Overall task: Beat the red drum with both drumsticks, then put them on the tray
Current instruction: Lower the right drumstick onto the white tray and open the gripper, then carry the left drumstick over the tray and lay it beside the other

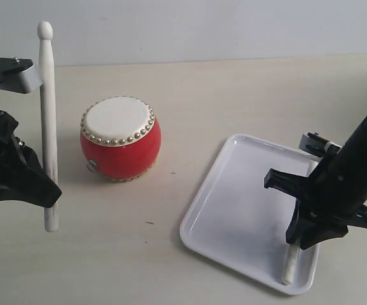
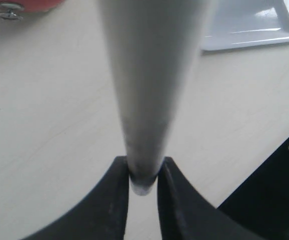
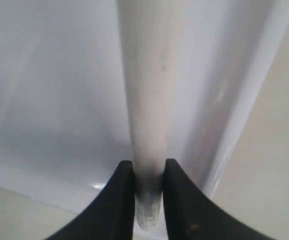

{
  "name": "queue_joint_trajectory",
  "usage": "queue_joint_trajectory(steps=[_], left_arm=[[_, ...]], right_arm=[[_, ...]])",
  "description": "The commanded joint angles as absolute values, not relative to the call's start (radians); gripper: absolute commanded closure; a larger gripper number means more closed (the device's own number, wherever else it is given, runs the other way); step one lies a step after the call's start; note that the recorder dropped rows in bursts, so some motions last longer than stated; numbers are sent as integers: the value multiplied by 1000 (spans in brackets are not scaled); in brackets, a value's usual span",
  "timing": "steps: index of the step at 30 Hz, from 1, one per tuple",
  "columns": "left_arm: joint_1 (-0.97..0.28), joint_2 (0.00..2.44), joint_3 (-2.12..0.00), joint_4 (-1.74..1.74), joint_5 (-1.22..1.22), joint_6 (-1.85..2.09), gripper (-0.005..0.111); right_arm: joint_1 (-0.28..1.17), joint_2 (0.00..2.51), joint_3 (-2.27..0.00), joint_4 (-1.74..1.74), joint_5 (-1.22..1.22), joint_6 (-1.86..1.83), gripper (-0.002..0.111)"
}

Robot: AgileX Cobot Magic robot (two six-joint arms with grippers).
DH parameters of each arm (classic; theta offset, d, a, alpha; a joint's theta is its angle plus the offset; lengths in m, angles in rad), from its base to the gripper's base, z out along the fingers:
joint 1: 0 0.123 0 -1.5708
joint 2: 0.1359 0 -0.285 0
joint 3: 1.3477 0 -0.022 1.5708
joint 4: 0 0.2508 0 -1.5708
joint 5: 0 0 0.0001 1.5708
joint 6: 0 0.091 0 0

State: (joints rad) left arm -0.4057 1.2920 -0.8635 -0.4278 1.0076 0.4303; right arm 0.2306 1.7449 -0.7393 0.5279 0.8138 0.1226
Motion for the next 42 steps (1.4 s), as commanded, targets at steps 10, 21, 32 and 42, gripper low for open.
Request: queue_joint_trajectory(steps=[10,21,32,42], left_arm=[[-411,1290,-860,-419,984,432,107],[-411,1290,-860,-417,980,432,107],[-498,1384,-967,-449,1008,422,107],[-708,1883,-1469,-340,1221,308,107]], right_arm=[[226,1759,-735,520,759,118,86],[226,1759,-737,520,751,118,75],[226,1349,-742,376,759,-14,85],[226,766,-685,151,824,118,108]])
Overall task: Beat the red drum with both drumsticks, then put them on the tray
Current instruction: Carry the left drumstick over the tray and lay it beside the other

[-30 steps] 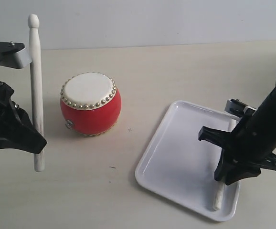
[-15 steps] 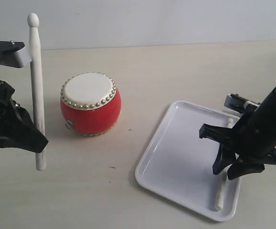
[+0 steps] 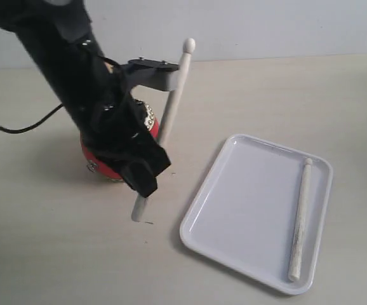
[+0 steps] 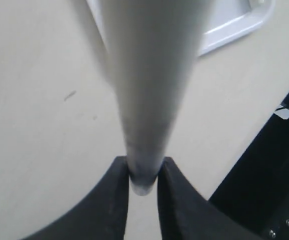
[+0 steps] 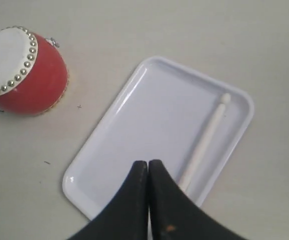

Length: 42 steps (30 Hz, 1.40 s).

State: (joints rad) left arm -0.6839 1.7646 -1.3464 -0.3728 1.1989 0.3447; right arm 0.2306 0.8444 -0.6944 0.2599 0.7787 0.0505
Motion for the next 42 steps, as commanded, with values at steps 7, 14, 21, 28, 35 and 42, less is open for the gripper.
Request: queue_joint_trajectory(steps=[7,14,21,28,35,42], left_arm=[[-758,2055,-1589,-439,1221,246,107],[-876,2161,-1731,-431,1221,243,107],[-882,2225,-1797,-433,1221,223,107],[-883,2245,-1797,-431,1221,213,107],[-883,2245,-1797,-415,1221,215,107],[-885,2250,-1792,-407,1221,215,107]], right_arm=[[226,753,-685,123,865,122,108],[226,756,-685,123,868,122,108],[226,756,-685,123,876,118,108],[226,756,-685,116,874,115,108],[226,761,-685,112,851,115,108],[226,779,-685,112,839,113,108]])
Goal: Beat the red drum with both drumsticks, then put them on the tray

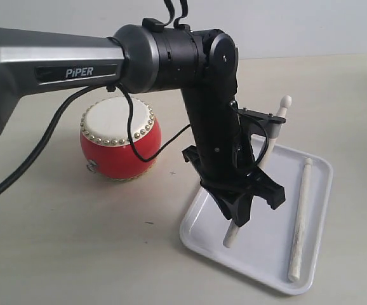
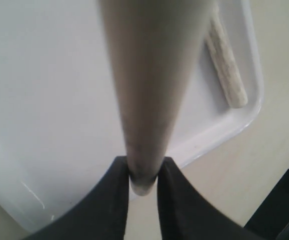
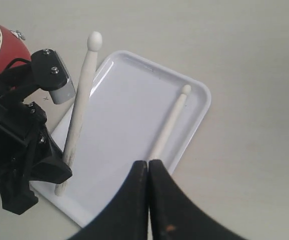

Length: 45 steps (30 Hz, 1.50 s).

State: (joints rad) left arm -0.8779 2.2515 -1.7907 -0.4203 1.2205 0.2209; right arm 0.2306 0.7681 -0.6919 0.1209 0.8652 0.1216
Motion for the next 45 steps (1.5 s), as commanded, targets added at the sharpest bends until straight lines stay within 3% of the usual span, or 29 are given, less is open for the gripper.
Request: queue_joint_trajectory(steps=[1,19,27,30,37,39,42,45], left_arm=[[-885,2254,-1792,-407,1221,210,107],[-885,2296,-1792,-404,1221,204,106],[-885,2296,-1792,-404,1221,202,72],[-885,2296,-1792,-404,1221,202,68],[-880,2282,-1792,-375,1221,202,69],[-875,2259,-1792,-335,1221,202,80],[-873,2201,-1792,-308,1221,202,107],[-873,2126,-1792,-308,1221,208,107]], right_arm=[[226,781,-685,112,836,108,108],[226,783,-685,112,816,99,108],[226,783,-685,112,813,99,108],[226,783,-685,112,813,99,108],[226,783,-685,112,819,78,108],[226,783,-685,112,819,69,108],[226,783,-685,112,800,69,108],[226,783,-683,104,786,32,108]])
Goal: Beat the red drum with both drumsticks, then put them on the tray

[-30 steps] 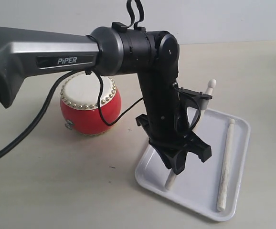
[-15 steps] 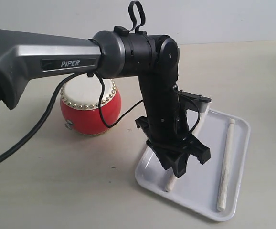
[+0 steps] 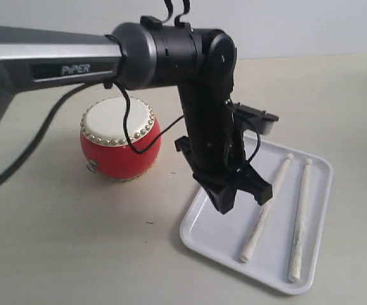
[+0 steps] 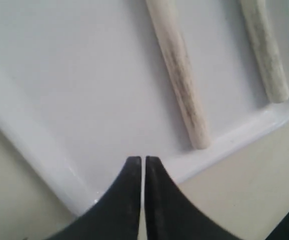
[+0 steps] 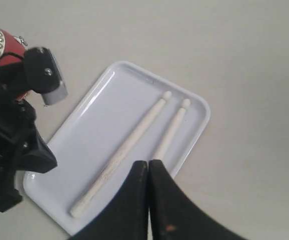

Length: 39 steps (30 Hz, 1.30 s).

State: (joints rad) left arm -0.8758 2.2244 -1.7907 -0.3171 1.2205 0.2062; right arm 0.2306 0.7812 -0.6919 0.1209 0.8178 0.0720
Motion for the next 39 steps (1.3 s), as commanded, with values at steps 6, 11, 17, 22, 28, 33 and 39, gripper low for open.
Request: queue_joint_trajectory(steps=[6,11,17,22,28,33,39], left_arm=[[-871,1871,-1679,-328,1118,212,107],[-873,1587,-1366,-359,782,240,107],[-871,1183,-929,-352,458,247,107],[-871,883,-634,-359,219,247,107],[-871,664,-510,-345,157,250,107],[-871,575,-504,-345,171,250,107],[-871,552,-504,-345,171,250,107]], right_arm=[[226,637,-496,91,648,-6,108],[226,502,-413,91,549,-49,108],[226,448,-415,70,600,-86,108],[226,448,-415,79,612,-84,108],[226,448,-415,98,615,-77,108],[226,448,-415,98,615,-77,108],[226,448,-415,98,615,-77,108]])
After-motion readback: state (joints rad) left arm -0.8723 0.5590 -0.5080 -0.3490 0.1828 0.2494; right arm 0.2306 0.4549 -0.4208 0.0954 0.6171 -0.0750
